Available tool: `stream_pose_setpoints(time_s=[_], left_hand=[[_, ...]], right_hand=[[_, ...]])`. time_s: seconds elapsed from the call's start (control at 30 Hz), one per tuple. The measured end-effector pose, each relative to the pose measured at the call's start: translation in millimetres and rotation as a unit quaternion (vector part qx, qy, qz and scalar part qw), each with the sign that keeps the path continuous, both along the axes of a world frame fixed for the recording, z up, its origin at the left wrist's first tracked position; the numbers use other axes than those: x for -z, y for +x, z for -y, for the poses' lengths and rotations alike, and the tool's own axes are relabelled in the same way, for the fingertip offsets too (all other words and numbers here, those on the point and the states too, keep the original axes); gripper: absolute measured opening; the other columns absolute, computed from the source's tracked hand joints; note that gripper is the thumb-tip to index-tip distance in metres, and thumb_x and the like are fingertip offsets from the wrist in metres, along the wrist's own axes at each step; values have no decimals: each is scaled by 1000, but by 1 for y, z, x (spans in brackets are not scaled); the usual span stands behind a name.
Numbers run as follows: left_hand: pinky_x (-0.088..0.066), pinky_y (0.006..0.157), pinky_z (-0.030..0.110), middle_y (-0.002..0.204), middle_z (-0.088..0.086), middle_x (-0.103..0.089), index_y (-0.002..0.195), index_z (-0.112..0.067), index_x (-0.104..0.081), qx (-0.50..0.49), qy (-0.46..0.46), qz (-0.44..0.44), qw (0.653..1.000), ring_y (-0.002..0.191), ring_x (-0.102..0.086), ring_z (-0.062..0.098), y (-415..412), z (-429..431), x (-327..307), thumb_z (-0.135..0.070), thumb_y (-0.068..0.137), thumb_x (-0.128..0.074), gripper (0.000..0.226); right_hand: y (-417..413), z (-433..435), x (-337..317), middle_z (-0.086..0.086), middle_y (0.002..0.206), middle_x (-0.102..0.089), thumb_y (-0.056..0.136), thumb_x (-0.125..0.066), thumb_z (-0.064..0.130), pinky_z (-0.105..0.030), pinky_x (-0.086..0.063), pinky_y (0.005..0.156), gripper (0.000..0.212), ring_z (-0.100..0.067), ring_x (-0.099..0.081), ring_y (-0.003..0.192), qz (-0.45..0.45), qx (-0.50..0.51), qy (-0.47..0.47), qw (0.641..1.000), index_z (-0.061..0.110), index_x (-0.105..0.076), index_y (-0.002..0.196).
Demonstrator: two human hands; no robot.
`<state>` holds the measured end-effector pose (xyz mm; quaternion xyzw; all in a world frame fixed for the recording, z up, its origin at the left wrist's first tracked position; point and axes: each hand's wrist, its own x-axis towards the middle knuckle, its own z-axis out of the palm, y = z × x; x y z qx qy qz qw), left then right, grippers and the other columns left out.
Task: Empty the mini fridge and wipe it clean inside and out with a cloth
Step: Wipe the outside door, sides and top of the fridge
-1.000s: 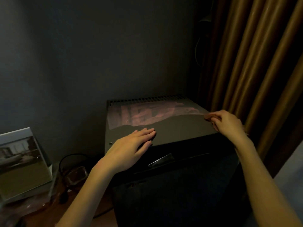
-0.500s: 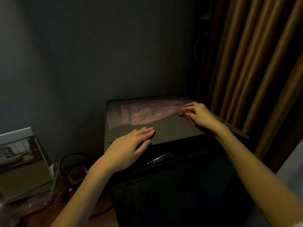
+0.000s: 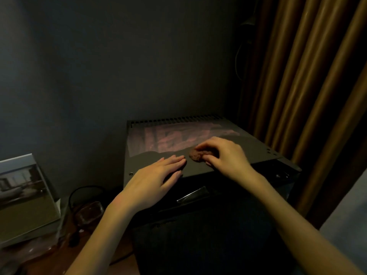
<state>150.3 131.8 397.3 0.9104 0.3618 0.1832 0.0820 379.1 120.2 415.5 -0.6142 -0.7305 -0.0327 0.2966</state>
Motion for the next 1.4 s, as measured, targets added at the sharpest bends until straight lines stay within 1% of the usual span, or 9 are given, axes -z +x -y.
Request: stream_pose_setpoints(time_s=[0.17, 0.3, 0.43, 0.57, 0.7, 0.9, 1.03, 1.23, 1.4], left_hand=[[-12, 114, 11, 150, -30, -20, 147, -38, -30, -4, -10, 5, 1000, 139, -12, -12, -2, 1, -1, -39, 103, -34, 45], [-16, 112, 12, 147, -33, -20, 146, -40, -32, -5, -13, 12, 1000, 138, -13, -14, -3, 2, -1, -39, 102, -36, 44], [-16, 112, 12, 147, -34, -21, 145, -42, -32, -5, -12, 16, 1000, 138, -14, -13, -1, 1, 1, -40, 102, -36, 44], [-19, 112, 12, 147, -35, -23, 144, -44, -32, -9, -13, 19, 1000, 138, -16, -14, -2, -1, 1, -42, 101, -36, 44], [-22, 112, 14, 147, -34, -27, 143, -44, -36, -18, -17, 22, 999, 136, -21, -15, -2, 1, 1, -43, 100, -38, 43], [-34, 112, 30, 145, -31, -37, 139, -45, -43, -35, -34, 49, 998, 133, -30, -14, -5, -2, 3, -64, 91, -35, 53], [-35, 112, 30, 142, -28, -42, 138, -40, -48, -51, -29, 72, 996, 132, -34, -13, -6, 2, 4, -67, 89, -36, 57], [-39, 107, 18, 132, -22, -55, 127, -35, -59, -60, -34, 137, 988, 122, -46, -14, -3, 7, 1, -60, 82, -53, 51], [-40, 103, 14, 129, -16, -60, 124, -30, -64, -69, -26, 143, 987, 117, -50, -13, 0, 13, -2, -50, 81, -58, 48]], right_hand=[[64, -53, -11, -7, 91, -73, 80, -74, 8, -7, -42, 65, 16, -10, -64, 85, -125, 54, -53, 989, 16, -73, 94], [121, -46, -9, -11, 94, -74, 79, -77, 8, -36, -52, 85, 13, -23, -68, 95, -174, 151, -47, 972, 16, -74, 88], [122, 9, -4, 1, 97, -71, 79, -77, 17, -28, -44, 75, 11, -14, -62, 95, -104, 184, -28, 977, 24, -74, 88], [84, 32, -6, 10, 102, -68, 77, -77, 10, -28, -47, 92, 25, -6, -62, 100, -126, 18, -79, 989, 32, -69, 84], [60, -1, -13, 9, 101, -71, 77, -76, 7, -23, -49, 90, 27, -3, -65, 98, -128, -115, -143, 975, 31, -71, 88], [118, -53, -21, -12, 99, -73, 81, -71, -4, -22, -48, 85, 26, -13, -65, 90, -143, -71, -128, 979, 18, -71, 93], [147, -39, -19, 6, 93, -70, 77, -77, 4, -35, -50, 95, 32, -10, -65, 93, -84, -37, -107, 990, 34, -69, 81], [105, 5, -30, 5, 101, -70, 74, -78, 0, -20, -50, 92, 29, -2, -65, 96, -46, -233, -157, 959, 24, -75, 90], [26, -35, -19, 5, 112, -66, 83, -71, 8, -21, -48, 91, 28, -6, -62, 102, 38, -302, -75, 950, 18, -73, 109]])
